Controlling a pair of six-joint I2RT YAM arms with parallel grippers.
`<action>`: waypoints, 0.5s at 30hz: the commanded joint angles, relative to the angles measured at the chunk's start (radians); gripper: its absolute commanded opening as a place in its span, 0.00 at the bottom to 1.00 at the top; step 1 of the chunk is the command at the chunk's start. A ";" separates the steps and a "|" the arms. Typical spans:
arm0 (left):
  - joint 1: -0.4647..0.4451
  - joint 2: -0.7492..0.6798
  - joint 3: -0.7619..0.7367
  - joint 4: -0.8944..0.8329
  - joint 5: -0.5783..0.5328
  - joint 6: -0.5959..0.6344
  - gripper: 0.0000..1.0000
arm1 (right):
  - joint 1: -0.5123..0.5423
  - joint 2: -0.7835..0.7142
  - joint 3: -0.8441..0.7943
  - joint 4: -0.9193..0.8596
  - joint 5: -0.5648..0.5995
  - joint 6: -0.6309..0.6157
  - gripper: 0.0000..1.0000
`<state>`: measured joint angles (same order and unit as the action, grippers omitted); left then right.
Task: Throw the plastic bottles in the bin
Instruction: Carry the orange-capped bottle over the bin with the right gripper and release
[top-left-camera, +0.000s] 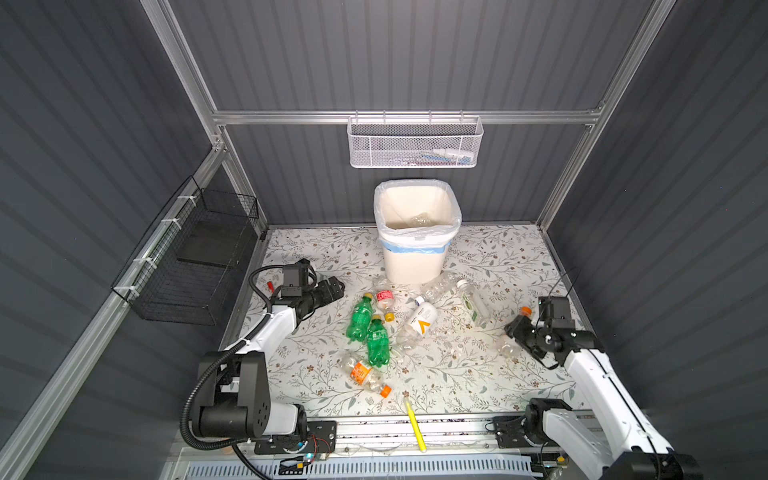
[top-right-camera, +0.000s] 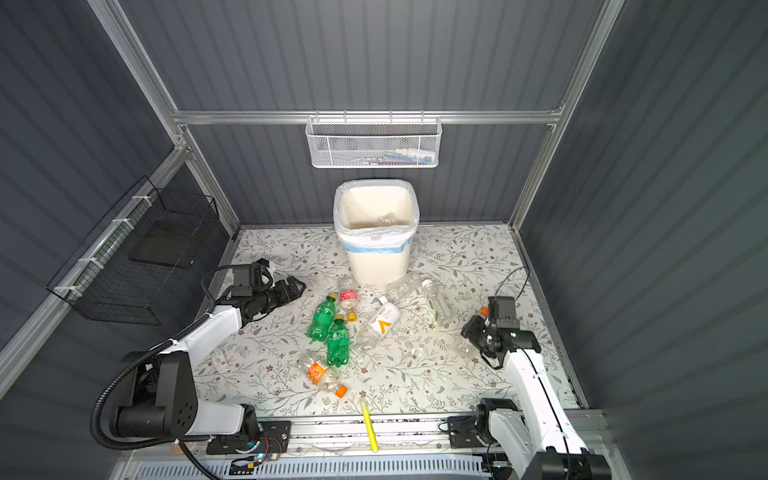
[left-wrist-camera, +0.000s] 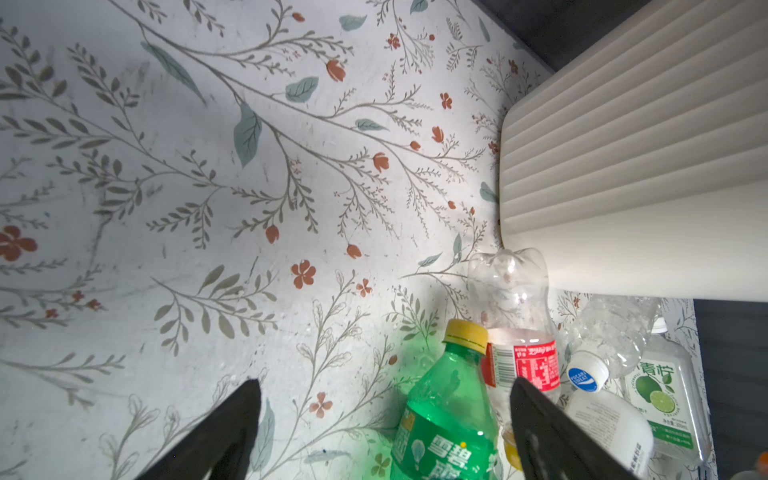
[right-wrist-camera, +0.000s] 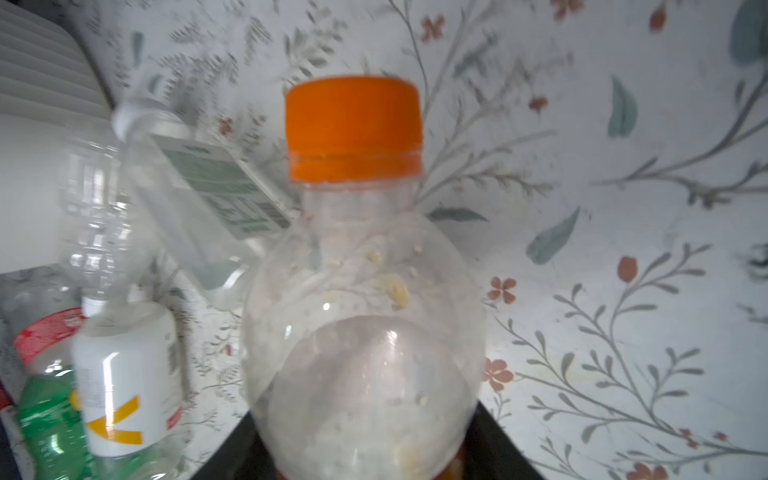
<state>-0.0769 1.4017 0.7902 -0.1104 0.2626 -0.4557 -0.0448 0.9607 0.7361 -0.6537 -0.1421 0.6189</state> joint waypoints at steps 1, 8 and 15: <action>-0.009 -0.044 -0.035 0.002 0.016 0.013 0.94 | 0.044 0.117 0.322 0.068 -0.022 -0.050 0.55; -0.114 -0.087 -0.099 -0.012 -0.052 0.009 0.95 | 0.276 0.867 1.722 -0.107 -0.257 0.017 0.83; -0.153 -0.130 -0.140 -0.004 -0.059 -0.034 0.99 | 0.262 1.073 1.989 -0.285 -0.285 0.021 0.99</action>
<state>-0.2295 1.3075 0.6552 -0.1078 0.2230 -0.4751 0.2344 2.1986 2.8017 -0.8562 -0.4030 0.6613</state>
